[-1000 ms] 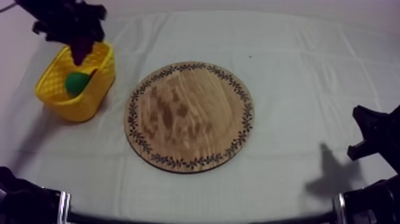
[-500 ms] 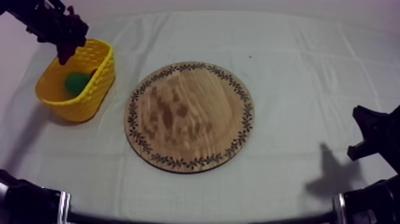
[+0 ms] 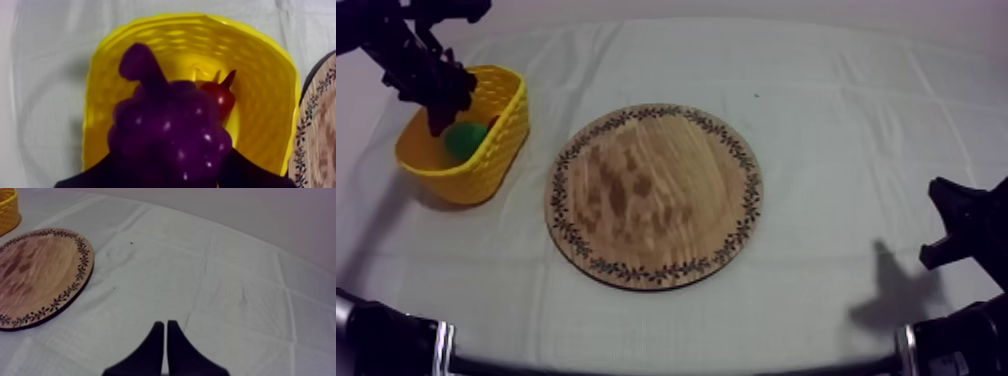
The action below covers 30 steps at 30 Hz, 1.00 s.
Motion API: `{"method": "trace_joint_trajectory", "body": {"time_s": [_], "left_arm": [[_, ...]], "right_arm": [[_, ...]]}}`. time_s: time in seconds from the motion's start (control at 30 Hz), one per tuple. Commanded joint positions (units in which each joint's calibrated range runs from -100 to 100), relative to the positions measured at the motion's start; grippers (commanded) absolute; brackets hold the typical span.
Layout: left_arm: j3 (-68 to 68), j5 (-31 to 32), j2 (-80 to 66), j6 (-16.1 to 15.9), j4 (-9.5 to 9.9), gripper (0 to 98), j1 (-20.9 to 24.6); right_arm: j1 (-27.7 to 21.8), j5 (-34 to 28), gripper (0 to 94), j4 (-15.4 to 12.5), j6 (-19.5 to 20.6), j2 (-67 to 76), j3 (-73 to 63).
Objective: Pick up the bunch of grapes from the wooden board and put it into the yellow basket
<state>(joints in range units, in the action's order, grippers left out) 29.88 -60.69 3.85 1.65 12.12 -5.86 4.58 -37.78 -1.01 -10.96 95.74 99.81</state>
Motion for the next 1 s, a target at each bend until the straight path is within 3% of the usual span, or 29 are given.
{"method": "trace_joint_trajectory", "body": {"time_s": [0.0, 0.13, 0.3, 0.43, 0.6, 0.83, 0.97], "left_arm": [[0.28, 0.16, 0.05, -0.09, -0.07, 45.5, 0.03], [0.6, 0.36, -0.24, -0.6, -0.19, 50.7, 0.16], [0.98, -0.09, -0.68, -1.01, -0.5, 81.2, 0.59], [0.2, -0.82, -0.93, -0.65, -0.83, 92.5, 0.71], [-0.44, -1.46, -1.46, -0.71, -0.95, 94.9, 0.85], [-2.06, -3.54, -5.39, -2.09, -1.48, 89.0, 1.33], [-2.07, -5.62, -10.23, -0.76, -2.1, 86.0, 1.31]], "right_arm": [[0.02, -0.04, 0.4, 0.01, -0.01, 0.01, -0.03], [0.02, -0.04, 0.4, 0.01, -0.01, 0.01, -0.03], [0.02, -0.04, 0.4, 0.01, -0.01, 0.01, -0.03], [0.02, -0.04, 0.4, 0.01, -0.01, 0.01, -0.03], [0.02, -0.04, 0.4, 0.01, -0.01, 0.01, -0.03], [0.02, -0.04, 0.4, 0.01, -0.01, 0.01, -0.03], [0.02, -0.04, 0.4, 0.01, -0.01, 0.01, -0.03]]}}
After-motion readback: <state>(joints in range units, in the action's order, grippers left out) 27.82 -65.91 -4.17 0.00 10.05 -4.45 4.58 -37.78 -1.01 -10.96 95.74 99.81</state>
